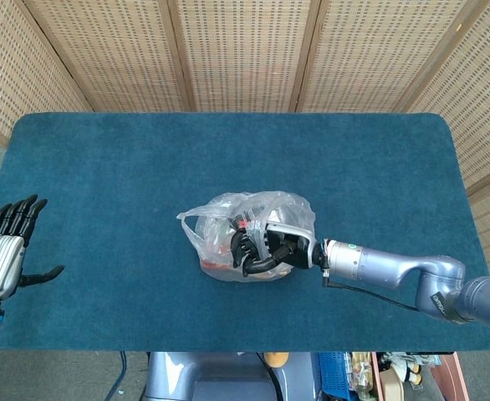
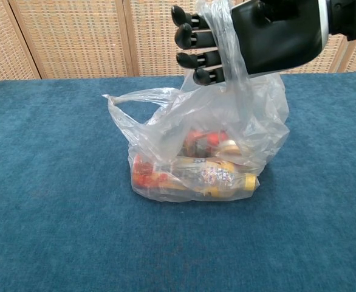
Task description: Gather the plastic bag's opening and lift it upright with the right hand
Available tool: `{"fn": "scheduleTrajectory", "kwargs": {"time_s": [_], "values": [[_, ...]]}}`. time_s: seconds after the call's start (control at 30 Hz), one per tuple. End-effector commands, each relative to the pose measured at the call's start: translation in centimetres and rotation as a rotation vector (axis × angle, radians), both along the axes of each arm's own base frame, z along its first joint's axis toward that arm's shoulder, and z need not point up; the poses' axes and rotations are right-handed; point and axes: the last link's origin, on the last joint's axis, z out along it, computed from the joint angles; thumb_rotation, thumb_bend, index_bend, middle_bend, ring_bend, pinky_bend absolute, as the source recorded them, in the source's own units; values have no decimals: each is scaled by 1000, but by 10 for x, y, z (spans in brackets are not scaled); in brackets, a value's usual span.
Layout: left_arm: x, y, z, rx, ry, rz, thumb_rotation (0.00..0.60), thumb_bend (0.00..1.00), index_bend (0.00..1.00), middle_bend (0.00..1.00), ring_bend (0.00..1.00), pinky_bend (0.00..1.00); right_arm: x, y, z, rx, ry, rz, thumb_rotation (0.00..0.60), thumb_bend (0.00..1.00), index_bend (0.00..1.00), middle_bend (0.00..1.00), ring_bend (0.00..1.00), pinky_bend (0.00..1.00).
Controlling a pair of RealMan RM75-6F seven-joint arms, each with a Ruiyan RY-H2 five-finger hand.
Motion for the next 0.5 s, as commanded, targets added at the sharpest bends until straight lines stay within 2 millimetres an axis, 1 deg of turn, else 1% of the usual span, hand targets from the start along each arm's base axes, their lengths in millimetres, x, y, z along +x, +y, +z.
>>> {"fn": "scheduleTrajectory", "kwargs": {"time_s": [0.03, 0.13, 0.2, 0.3, 0.37, 0.43, 0.5], "values": [[0, 6, -2, -10, 4, -10, 600, 147, 0, 0, 0, 0, -2, -2, 2, -11, 3, -6, 600, 0, 476, 562, 443, 465], [2, 19, -6, -24, 23, -53, 600, 161, 0, 0, 0, 0, -2, -3, 6, -29, -1, -10, 600, 0, 481, 567, 449, 466], [5, 31, -9, -34, 32, -103, 600, 189, 0, 0, 0, 0, -3, -4, 9, -43, 0, -11, 600, 0, 484, 568, 450, 466], [14, 51, -20, -91, 29, -216, 600, 253, 14, 0, 0, 0, -4, -4, 14, -64, 2, -27, 600, 0, 486, 568, 450, 465], [24, 60, -28, -141, -4, -306, 600, 283, 42, 0, 0, 0, -5, -3, 15, -69, 2, -33, 600, 0, 486, 568, 450, 465], [27, 70, -33, -161, 4, -381, 600, 302, 64, 0, 0, 0, -6, -2, 16, -72, 2, -37, 600, 0, 486, 568, 450, 466], [28, 80, -42, -181, 35, -446, 600, 309, 55, 0, 0, 0, -7, -2, 17, -75, -3, -42, 600, 0, 486, 568, 450, 465]]}}
